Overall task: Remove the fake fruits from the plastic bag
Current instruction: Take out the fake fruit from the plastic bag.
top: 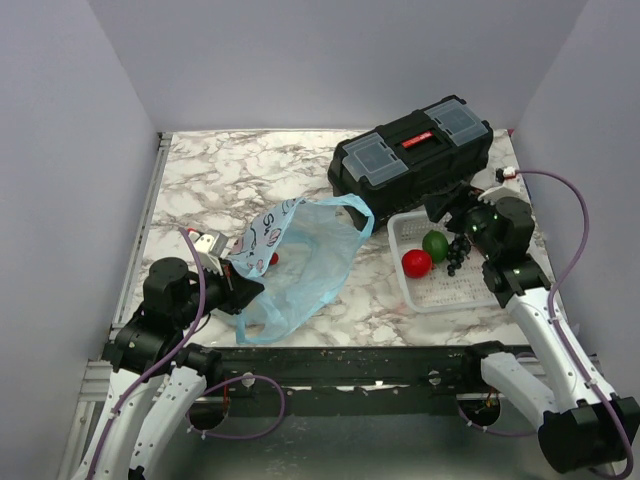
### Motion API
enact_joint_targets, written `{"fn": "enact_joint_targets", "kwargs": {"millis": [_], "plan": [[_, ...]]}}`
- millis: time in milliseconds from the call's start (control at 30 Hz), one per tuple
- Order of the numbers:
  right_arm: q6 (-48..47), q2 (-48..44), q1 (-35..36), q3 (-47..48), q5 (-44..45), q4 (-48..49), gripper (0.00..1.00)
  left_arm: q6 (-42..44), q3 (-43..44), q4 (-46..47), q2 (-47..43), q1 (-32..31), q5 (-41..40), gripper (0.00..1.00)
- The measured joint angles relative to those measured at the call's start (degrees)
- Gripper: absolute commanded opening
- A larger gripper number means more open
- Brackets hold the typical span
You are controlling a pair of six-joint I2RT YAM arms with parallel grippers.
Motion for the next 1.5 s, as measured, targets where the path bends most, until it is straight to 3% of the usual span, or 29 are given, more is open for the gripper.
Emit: {"fn": "enact_joint_targets", "kwargs": {"millis": [267,433,667,800,867,1267,1500], "plan": [[2.2,2.8,1.2,0.2,-22.4,14.1,0.81,0.0,0.0,0.0,0.0,0.0,0.0,0.0],[1.0,5.7,10.9,4.5,-25.0,15.4,0.81,0.0,0.0,0.0,-0.4,0.0,0.0,0.0],[-5.6,12.5,37.1,13.8,-19.0,15.5,0.8,0.0,0.0,0.0,-0.4,0.0,0.0,0.0],[-9.1,18.6,47.1,16.4,-13.7,15.5,0.68,0.0,0.0,0.0,-0.4,0.0,0.0,0.0],[-10.4,22.0,50.4,16.7,-11.0,15.5,0.68,0.0,0.0,0.0,-0.4,0.0,0.0,0.0],[-11.9,37.1,53.4,10.1,0.7,19.3,0.62,-0.2,0.0,0.0,0.2,0.0,0.0,0.0],[-11.7,42.6,53.4,9.3,2.6,26.3,0.68,-2.6,0.1,3.0,4.5,0.0,2.7,0.0]]}}
